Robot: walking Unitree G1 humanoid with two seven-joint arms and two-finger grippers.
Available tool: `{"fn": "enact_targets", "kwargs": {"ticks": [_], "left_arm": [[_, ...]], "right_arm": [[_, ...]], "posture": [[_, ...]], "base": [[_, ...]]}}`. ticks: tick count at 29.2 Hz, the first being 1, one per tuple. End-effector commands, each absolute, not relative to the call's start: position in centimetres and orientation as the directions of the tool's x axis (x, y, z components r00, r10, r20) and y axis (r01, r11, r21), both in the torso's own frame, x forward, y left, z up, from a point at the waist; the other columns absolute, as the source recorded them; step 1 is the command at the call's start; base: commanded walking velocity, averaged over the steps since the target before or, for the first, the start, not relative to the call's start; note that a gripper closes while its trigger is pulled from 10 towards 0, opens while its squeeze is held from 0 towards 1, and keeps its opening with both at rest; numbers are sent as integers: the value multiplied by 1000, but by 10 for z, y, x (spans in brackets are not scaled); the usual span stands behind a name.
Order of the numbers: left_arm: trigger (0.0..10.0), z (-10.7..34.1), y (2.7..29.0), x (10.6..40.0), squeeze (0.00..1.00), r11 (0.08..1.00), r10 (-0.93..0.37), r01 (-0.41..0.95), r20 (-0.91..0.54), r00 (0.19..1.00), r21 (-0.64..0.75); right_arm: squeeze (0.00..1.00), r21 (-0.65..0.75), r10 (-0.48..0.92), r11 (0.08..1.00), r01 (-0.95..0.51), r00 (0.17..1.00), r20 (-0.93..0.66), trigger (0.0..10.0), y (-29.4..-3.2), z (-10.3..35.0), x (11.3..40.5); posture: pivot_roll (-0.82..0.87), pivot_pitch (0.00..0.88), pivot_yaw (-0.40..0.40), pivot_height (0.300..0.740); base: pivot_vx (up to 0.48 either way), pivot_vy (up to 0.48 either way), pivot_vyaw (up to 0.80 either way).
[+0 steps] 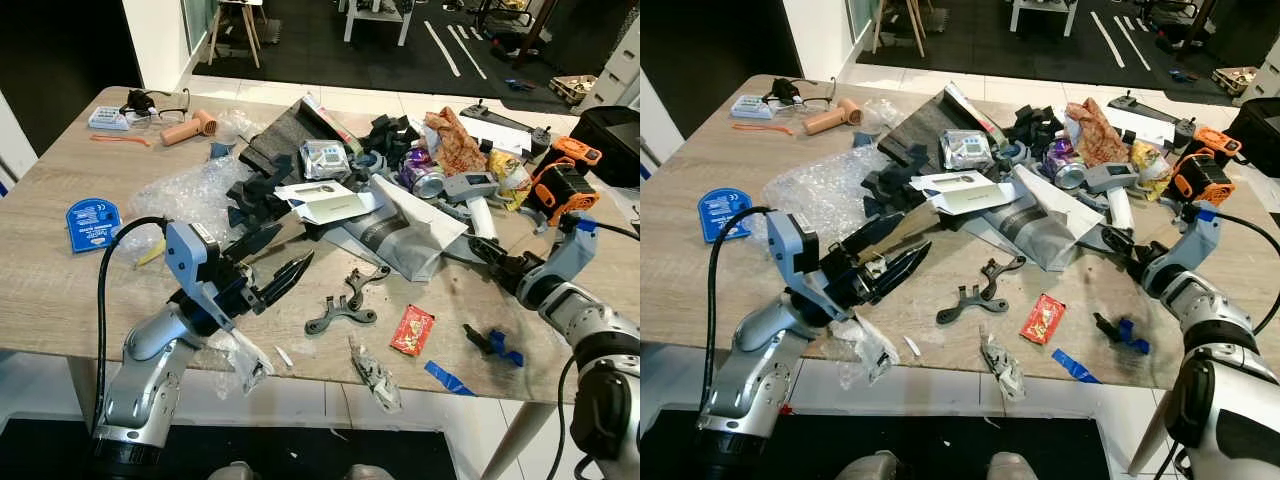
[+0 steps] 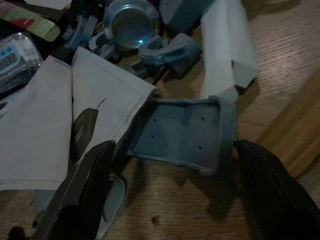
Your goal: Picking trash to rubbish bin
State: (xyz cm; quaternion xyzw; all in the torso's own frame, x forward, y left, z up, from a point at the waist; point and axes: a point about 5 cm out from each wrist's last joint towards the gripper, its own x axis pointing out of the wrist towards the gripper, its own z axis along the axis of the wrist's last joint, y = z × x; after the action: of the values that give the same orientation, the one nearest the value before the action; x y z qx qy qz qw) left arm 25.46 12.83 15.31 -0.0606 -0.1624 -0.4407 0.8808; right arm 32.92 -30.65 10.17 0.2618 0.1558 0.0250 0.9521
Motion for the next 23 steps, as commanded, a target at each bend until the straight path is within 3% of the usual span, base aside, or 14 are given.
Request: {"fn": "enact_targets", "kwargs": {"ticks": [1, 11, 13, 14, 15, 16, 23], "left_arm": [[10000, 148, 130, 254, 0, 600, -772, 799, 302, 559, 53], [10000, 148, 131, 253, 0, 599, -773, 799, 302, 558, 58], [10000, 148, 131, 253, 0, 598, -774, 799, 302, 557, 59], [10000, 148, 131, 253, 0, 598, -774, 800, 302, 556, 59], [10000, 148, 131, 253, 0, 597, -774, 800, 302, 556, 59], [10000, 148, 131, 252, 0, 595, -776, 801, 303, 554, 59], [10000, 147, 131, 251, 0, 588, -782, 806, 299, 547, 65]], "right_arm": [[0, 521, 132, 853, 41, 948, -290, 10000, -304, 94, 326], [0, 523, 120, 851, 53, 949, -292, 10000, -302, 91, 326], [0, 522, 102, 850, 67, 952, -288, 6784, -303, 92, 326], [0, 521, 95, 850, 71, 954, -285, 3333, -304, 92, 326], [0, 521, 90, 850, 74, 955, -283, 3333, -305, 92, 326], [0, 520, 77, 850, 84, 957, -280, 0, -306, 93, 326], [0, 518, 60, 850, 97, 959, -277, 0, -308, 94, 326]], "posture": [[-80, 0, -53, 740], [-76, 0, -48, 740], [-76, 0, -48, 740], [-76, 0, -48, 740], [-76, 0, -48, 740], [-76, 0, -48, 740], [-76, 0, -48, 740]], "base": [[0, 0, 0], [0, 0, 0], [0, 0, 0], [0, 0, 0], [0, 0, 0], [0, 0, 0], [0, 0, 0]]}}
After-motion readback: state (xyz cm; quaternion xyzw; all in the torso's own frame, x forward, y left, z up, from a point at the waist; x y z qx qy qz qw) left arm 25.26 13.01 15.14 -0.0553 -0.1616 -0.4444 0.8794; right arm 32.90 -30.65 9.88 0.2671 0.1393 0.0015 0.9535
